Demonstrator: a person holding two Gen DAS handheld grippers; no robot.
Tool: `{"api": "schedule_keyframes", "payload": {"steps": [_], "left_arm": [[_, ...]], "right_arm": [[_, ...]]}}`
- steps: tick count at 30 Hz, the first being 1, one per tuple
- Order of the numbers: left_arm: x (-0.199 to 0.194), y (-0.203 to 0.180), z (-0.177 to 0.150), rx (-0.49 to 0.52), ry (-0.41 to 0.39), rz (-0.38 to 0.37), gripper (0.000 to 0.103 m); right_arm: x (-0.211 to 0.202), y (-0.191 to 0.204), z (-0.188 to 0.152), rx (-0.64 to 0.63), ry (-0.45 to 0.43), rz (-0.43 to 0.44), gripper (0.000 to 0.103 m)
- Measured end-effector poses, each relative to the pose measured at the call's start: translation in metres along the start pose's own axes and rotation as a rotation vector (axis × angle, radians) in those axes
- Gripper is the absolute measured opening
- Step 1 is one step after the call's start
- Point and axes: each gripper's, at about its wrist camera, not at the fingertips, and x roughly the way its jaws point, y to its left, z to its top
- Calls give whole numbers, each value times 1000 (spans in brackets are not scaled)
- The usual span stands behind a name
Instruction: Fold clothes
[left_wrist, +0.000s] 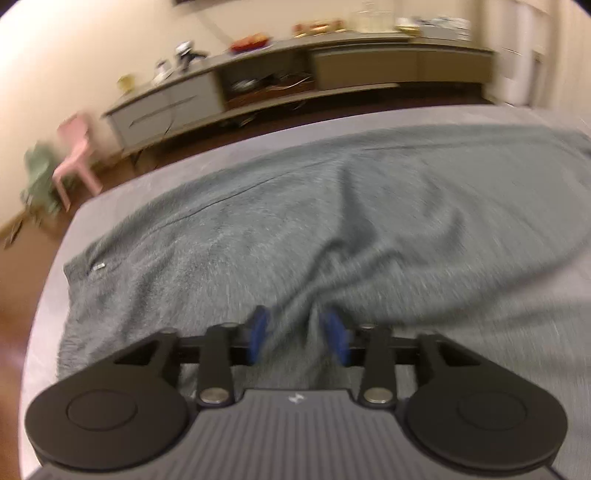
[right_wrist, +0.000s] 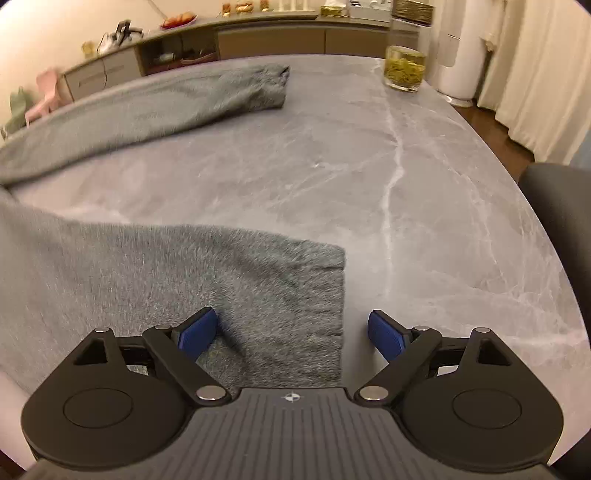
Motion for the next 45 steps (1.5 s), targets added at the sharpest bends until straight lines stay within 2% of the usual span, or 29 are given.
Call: {"api": "schedule_keyframes", "payload": {"steps": [3, 4, 5, 7, 9, 11, 13, 14, 16, 18, 19, 20, 22, 26, 30, 31, 32, 33, 35, 38, 40, 41, 42, 45], "left_arm": [[-21, -7, -28, 59, -11, -51, 50], [-28, -9, -38, 78, -1, -54, 50], [-32, -11, -48, 102, 13, -50, 50], [-31, -11, -69, 153, 47, -18, 51], [-25, -2, -81, 140, 52, 11, 53], [-22, 14, -83, 74, 69, 38, 54], [-17, 28, -85, 28, 72, 116, 59], [-15, 36, -85, -3, 76, 145, 61], [-15, 53, -88, -70, 90, 181, 62], [-20, 64, -94, -101, 91, 199, 61], [-22, 67, -98, -111, 89, 199, 61], [-24, 70, -100, -118, 87, 190, 61], [-25, 71, -100, -121, 85, 180, 60], [-23, 64, -96, -91, 79, 172, 60], [-21, 52, -96, -39, 67, 165, 60], [-21, 50, -97, -32, 64, 167, 60], [-22, 50, -99, -32, 63, 168, 60], [-23, 52, -101, -36, 63, 167, 61], [-23, 57, -103, -55, 66, 164, 64], [-24, 63, -106, -94, 78, 168, 69], [-25, 65, -106, -103, 84, 173, 70], [-26, 64, -106, -98, 84, 177, 70], [-26, 62, -106, -89, 84, 182, 70], [-26, 55, -104, -43, 80, 209, 70]], "right_arm": [[-1, -13, 10, 84, -53, 26, 84], [5, -12, 15, 78, -43, 16, 68], [14, -8, 21, 48, -20, 0, 59], [30, 5, 36, -38, -10, -50, 57], [44, 15, 56, -83, -9, -75, 52], [61, 26, 75, -159, -35, -167, 52], [77, 31, 92, -222, -59, -301, 53], [70, 24, 93, -186, -79, -293, 54], [39, 4, 87, -49, -139, -191, 55], [9, -16, 81, 88, -198, -88, 70], [-7, -26, 78, 157, -227, -37, 82], [-23, -31, 68, 183, -232, 19, 87], [-47, -28, 35, 137, -184, 89, 87], [-68, -25, -25, 46, -91, 133, 88], [-61, -28, -47, 36, -62, 179, 87], [-58, -28, -46, 28, -58, 200, 73], [-55, -27, -42, 18, -53, 227, 31], [-52, -26, -39, 8, -48, 253, 24], [-63, -12, -26, -45, -98, 252, 23], [-121, 7, 7, -145, -296, 235, 23], [-154, 27, 8, -320, -336, 151, 23], [-160, 36, 1, -412, -317, 109, 23], [-156, 40, -12, -488, -263, 85, 23], [-117, 31, -58, -563, -5, 108, 25]]}}
